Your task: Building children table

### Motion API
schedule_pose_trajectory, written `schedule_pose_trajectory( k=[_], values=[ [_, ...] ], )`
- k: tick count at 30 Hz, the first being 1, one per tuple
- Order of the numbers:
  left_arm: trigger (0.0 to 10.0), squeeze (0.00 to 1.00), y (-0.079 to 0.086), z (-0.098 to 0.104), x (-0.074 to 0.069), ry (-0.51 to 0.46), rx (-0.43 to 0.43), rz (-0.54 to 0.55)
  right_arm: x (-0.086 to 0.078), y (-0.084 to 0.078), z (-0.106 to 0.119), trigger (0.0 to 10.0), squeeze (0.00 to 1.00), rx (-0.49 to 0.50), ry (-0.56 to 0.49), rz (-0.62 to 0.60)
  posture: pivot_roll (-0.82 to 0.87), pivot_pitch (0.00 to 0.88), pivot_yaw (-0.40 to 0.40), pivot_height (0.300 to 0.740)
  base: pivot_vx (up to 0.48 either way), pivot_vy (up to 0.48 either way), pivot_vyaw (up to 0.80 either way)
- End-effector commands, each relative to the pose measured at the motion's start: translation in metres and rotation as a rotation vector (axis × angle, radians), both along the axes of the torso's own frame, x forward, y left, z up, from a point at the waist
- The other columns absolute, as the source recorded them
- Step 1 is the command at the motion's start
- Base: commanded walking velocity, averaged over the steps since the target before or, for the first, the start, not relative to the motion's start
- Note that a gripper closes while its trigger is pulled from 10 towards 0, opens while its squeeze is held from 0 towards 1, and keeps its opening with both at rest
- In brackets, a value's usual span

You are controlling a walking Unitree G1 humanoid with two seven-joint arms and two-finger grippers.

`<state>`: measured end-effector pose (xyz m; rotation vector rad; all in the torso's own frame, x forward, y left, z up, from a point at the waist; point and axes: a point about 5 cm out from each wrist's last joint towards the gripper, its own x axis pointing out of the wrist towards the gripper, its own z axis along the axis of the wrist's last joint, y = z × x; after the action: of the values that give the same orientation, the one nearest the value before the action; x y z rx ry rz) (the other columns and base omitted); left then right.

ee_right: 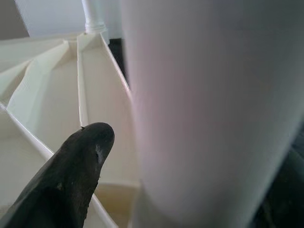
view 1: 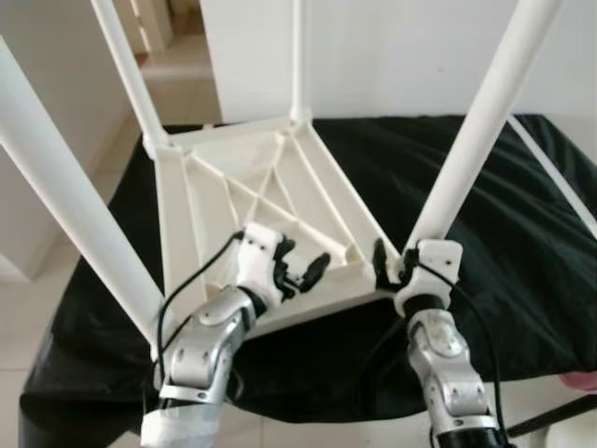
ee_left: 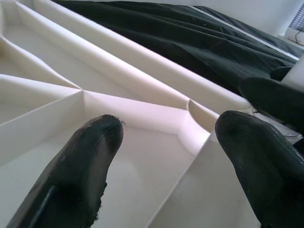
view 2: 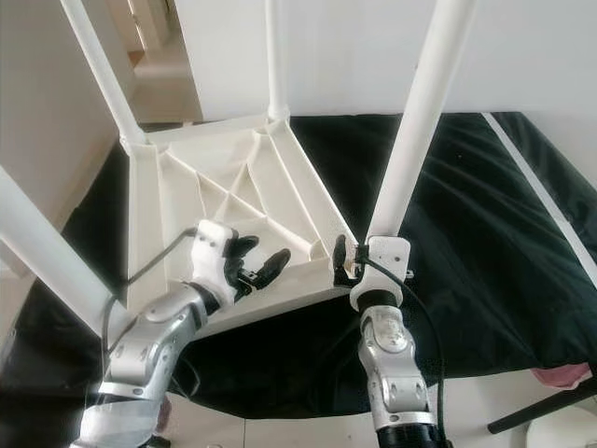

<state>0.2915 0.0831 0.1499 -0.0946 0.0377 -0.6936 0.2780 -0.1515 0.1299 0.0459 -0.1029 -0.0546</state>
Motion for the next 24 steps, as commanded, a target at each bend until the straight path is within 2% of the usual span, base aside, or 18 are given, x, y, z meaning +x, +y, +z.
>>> schedule_pose_trajectory(
  k=[1, 3, 4, 8, 9, 12, 15, 16, 17, 18, 19, 21, 22, 24],
  values=[
    [10.0, 0.0, 0.008, -0.003, 0.004, 0.01, 0.017, 0.158, -0.002, -0.01, 0.002, 10.0, 1.0, 0.012, -0.026, 0.026, -0.04, 0.077, 0.021, 0.74, 0.0, 0.0, 0.0],
    [10.0, 0.0, 0.006, -0.004, 0.002, 0.007, 0.025, 0.148, -0.003, -0.017, 0.004, 10.0, 1.0, 0.004, -0.036, 0.117, -0.04, 0.083, 0.019, 0.74, 0.0, 0.0, 0.0],
    [10.0, 0.0, 0.006, -0.002, 0.001, -0.005, 0.024, 0.139, -0.002, -0.02, 0.007, 10.0, 0.21, -0.011, -0.041, 0.17, -0.04, 0.083, 0.019, 0.74, 0.0, 0.0, 0.0],
    [10.0, 0.0, 0.007, -0.001, 0.001, -0.012, 0.022, 0.133, -0.001, -0.022, 0.008, 10.0, 0.21, -0.024, -0.045, 0.187, -0.04, 0.083, 0.019, 0.74, 0.0, 0.0, 0.0],
    [10.0, 0.0, 0.004, 0.0, -0.004, -0.056, 0.043, 0.097, 0.0, -0.029, 0.011, 10.0, 0.0, -0.048, -0.048, 0.229, -0.03, 0.081, 0.008, 0.74, 0.0, 0.0, 0.0],
    [10.0, 0.0, -0.002, -0.006, -0.017, -0.068, 0.102, -0.033, 0.001, -0.044, 0.019, 10.0, 0.0, -0.118, -0.034, 0.406, -0.03, 0.079, 0.007, 0.74, 0.0, 0.0, 0.0],
    [10.0, 0.0, -0.002, -0.007, -0.019, -0.056, 0.087, -0.067, 0.003, -0.049, 0.02, 10.0, 0.0, -0.129, -0.03, 0.43, -0.03, 0.076, 0.008, 0.74, 0.0, 0.0, 0.0],
    [10.0, 0.0, -0.004, -0.007, -0.021, -0.055, 0.079, -0.09, 0.004, -0.055, 0.021, 10.0, 0.0, -0.134, -0.032, 0.44, -0.03, 0.075, 0.006, 0.74, 0.0, 0.0, 0.0],
    [10.0, 0.0, -0.005, -0.006, -0.022, -0.062, 0.083, -0.105, 0.005, -0.059, 0.022, 9.2, 0.0, -0.161, -0.026, 0.468, -0.03, 0.071, 0.005, 0.74, 0.0, 0.0, 0.0],
    [10.0, 0.0, -0.006, -0.006, -0.022, -0.066, 0.089, -0.114, 0.006, -0.062, 0.022, 9.2, 0.0, -0.18, -0.021, 0.489, -0.03, 0.071, 0.005, 0.74, 0.0, 0.0, 0.0],
    [10.0, 0.0, -0.007, -0.005, -0.021, -0.073, 0.097, -0.113, 0.007, -0.063, 0.021, 6.6, 0.0, -0.196, -0.005, 0.532, -0.03, 0.068, 0.007, 0.74, 0.0, 0.0, 0.0],
    [10.0, 0.0, -0.007, -0.005, -0.02, -0.077, 0.102, -0.111, 0.008, -0.063, 0.02, 6.6, 0.0, -0.204, 0.007, 0.56, -0.03, 0.068, 0.007, 0.74, 0.0, 0.0, 0.0],
    [10.0, 0.0, -0.008, -0.005, -0.019, -0.077, 0.104, -0.109, 0.009, -0.065, 0.019, 0.0, 0.0, -0.207, 0.02, 0.577, -0.03, 0.066, 0.007, 0.74, 0.0, 0.0, 0.0],
    [10.0, 0.0, -0.013, -0.005, -0.019, -0.083, 0.106, -0.116, 0.01, -0.072, 0.017, 0.0, 0.0, -0.228, 0.04, 0.603, -0.03, 0.058, 0.006, 0.74, 0.0, 0.0, 0.0]
  ],
)
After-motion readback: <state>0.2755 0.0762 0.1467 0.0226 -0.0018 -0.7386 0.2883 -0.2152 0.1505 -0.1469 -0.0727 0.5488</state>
